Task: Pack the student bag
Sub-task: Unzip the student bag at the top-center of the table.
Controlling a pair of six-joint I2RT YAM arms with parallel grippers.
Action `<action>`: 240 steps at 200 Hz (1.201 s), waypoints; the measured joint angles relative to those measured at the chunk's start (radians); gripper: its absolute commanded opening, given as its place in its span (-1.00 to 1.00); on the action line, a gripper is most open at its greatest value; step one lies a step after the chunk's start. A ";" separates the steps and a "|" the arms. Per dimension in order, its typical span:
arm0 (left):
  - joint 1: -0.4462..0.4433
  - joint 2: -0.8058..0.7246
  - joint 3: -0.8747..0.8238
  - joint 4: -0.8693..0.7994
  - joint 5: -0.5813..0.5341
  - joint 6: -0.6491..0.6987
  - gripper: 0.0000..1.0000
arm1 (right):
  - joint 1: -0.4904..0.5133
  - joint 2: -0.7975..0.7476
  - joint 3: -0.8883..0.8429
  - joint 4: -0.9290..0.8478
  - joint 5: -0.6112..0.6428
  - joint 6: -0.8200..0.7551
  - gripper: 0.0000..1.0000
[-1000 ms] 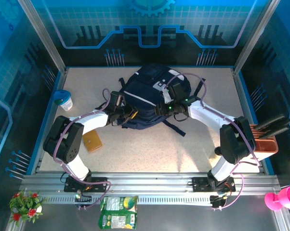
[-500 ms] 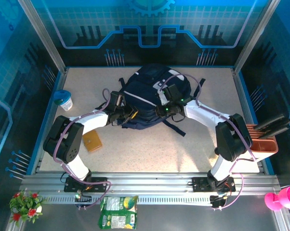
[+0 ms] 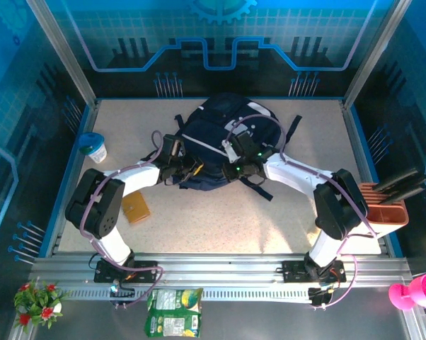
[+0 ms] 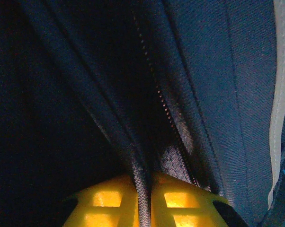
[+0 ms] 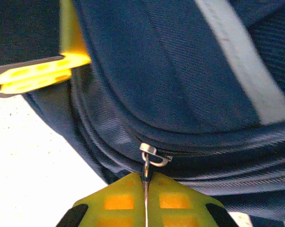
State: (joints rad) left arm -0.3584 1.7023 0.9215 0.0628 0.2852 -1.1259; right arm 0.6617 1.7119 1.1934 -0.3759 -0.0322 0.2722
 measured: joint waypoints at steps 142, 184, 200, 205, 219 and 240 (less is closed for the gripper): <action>-0.029 -0.188 0.131 -0.349 -0.126 0.332 0.18 | -0.185 -0.377 -0.232 0.194 0.032 0.163 0.47; -0.119 -0.143 0.224 -0.383 -0.095 0.488 0.14 | -0.267 -0.378 -0.290 0.264 -0.056 0.254 0.49; -0.155 -0.101 0.260 -0.400 -0.094 0.545 0.11 | -0.292 -0.378 -0.300 0.280 -0.085 0.285 0.50; -0.167 -0.087 0.270 -0.405 -0.095 0.562 0.10 | -0.298 -0.378 -0.301 0.285 -0.091 0.291 0.50; -0.202 -0.050 0.294 -0.425 -0.101 0.612 0.08 | -0.309 -0.378 -0.301 0.298 -0.108 0.311 0.50; -0.246 -0.008 0.324 -0.460 -0.132 0.670 0.02 | -0.322 -0.378 -0.301 0.311 -0.126 0.332 0.50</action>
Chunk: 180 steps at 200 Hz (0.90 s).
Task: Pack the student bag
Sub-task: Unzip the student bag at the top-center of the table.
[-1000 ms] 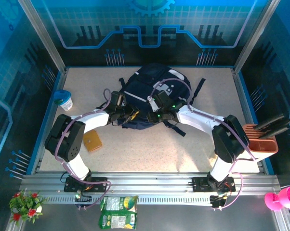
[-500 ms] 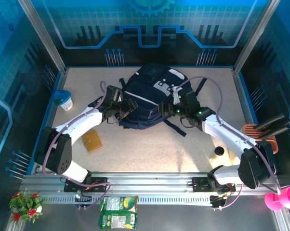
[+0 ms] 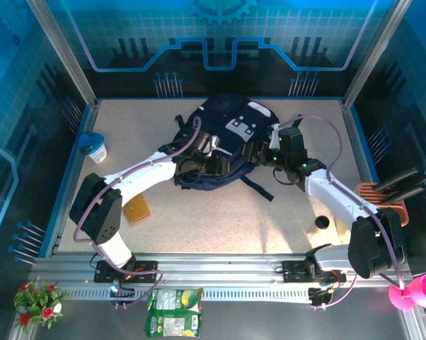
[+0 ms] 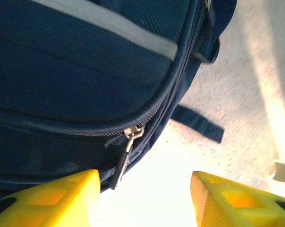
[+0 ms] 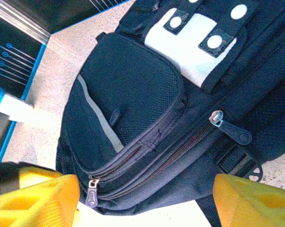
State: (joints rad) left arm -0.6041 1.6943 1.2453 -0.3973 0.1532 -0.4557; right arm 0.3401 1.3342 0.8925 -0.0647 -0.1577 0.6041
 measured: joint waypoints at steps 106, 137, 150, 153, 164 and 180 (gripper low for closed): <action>-0.031 0.093 0.084 -0.050 -0.110 0.092 -0.74 | -0.017 0.003 -0.026 0.025 -0.056 0.089 0.28; -0.031 0.093 0.084 -0.047 -0.113 0.102 -0.99 | -0.021 0.042 0.029 -0.058 -0.084 0.248 0.15; -0.031 0.093 0.084 -0.043 -0.112 0.100 -1.00 | -0.021 0.054 0.044 -0.072 -0.106 0.320 0.12; -0.031 0.093 0.084 -0.042 -0.112 0.100 -1.00 | -0.021 0.057 0.047 -0.073 -0.109 0.334 0.11; -0.031 0.093 0.082 -0.038 -0.110 0.100 -1.00 | -0.020 0.066 0.052 -0.072 -0.121 0.391 0.09; -0.031 0.093 0.080 -0.035 -0.105 0.100 -1.00 | -0.013 0.093 0.058 -0.057 -0.135 0.453 0.06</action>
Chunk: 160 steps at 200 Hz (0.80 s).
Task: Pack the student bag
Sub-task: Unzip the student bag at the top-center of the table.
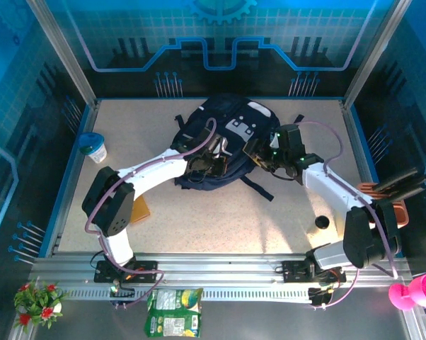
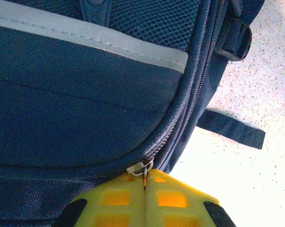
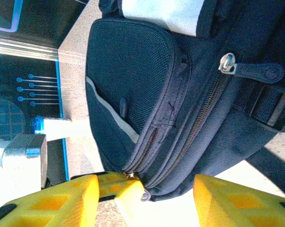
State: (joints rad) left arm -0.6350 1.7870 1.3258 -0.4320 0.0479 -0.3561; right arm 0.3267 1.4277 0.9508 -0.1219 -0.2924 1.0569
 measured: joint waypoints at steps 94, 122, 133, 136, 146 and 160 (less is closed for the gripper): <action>0.000 0.000 0.000 0.002 0.000 -0.004 -1.00 | 0.041 0.271 0.135 0.089 -0.031 0.108 -0.25; 0.000 0.000 0.000 0.000 -0.007 -0.003 -1.00 | 0.041 0.293 0.147 0.067 -0.017 0.086 -0.62; 0.001 0.000 0.000 -0.002 -0.011 -0.003 -1.00 | 0.041 0.293 0.153 0.048 -0.003 0.077 -0.77; 0.001 0.000 0.000 -0.002 -0.012 -0.003 -1.00 | 0.041 0.293 0.154 0.043 0.001 0.075 -0.80; 0.005 0.000 -0.002 -0.005 -0.012 -0.003 -1.00 | 0.041 0.293 0.162 0.031 0.006 0.067 -0.86; 0.019 -0.004 -0.013 -0.008 -0.005 -0.005 -1.00 | 0.040 0.293 0.168 0.013 0.014 0.054 -0.92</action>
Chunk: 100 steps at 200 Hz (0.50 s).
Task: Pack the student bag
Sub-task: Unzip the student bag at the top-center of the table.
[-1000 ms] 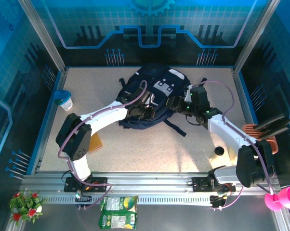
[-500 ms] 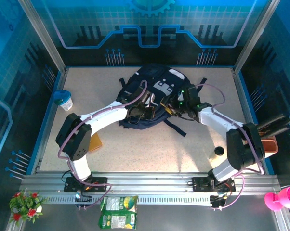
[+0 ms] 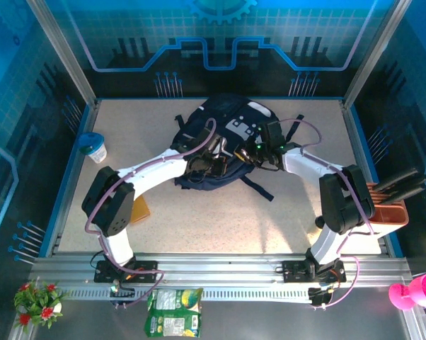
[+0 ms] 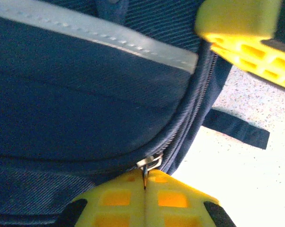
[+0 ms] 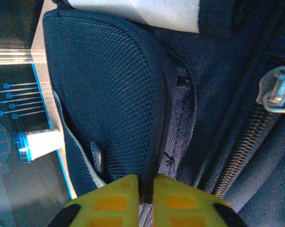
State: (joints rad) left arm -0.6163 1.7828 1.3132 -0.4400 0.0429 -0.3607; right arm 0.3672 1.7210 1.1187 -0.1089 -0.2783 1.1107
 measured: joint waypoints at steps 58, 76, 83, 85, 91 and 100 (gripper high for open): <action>0.169 -0.043 -0.089 0.019 0.025 -0.032 -1.00 | -0.010 -0.001 0.001 -0.041 0.031 -0.064 -0.99; 0.202 -0.043 -0.092 0.024 0.032 -0.029 -1.00 | -0.017 -0.004 0.001 -0.049 0.032 -0.082 -0.99; 0.207 -0.043 -0.092 0.026 0.037 -0.028 -1.00 | -0.021 -0.005 0.002 -0.052 0.033 -0.089 -0.99; 0.207 -0.043 -0.092 0.026 0.038 -0.028 -1.00 | -0.022 -0.005 0.002 -0.053 0.033 -0.091 -0.99; 0.208 -0.045 -0.092 0.027 0.046 -0.025 -1.00 | -0.027 -0.006 0.002 -0.055 0.033 -0.098 -0.99; 0.205 -0.047 -0.092 0.027 0.057 -0.022 -1.00 | -0.035 -0.007 0.003 -0.060 0.032 -0.107 -0.97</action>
State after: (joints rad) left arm -0.4114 1.7359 1.2217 -0.4133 0.0998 -0.3824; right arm 0.3325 1.7142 1.1217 -0.1684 -0.2466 1.0035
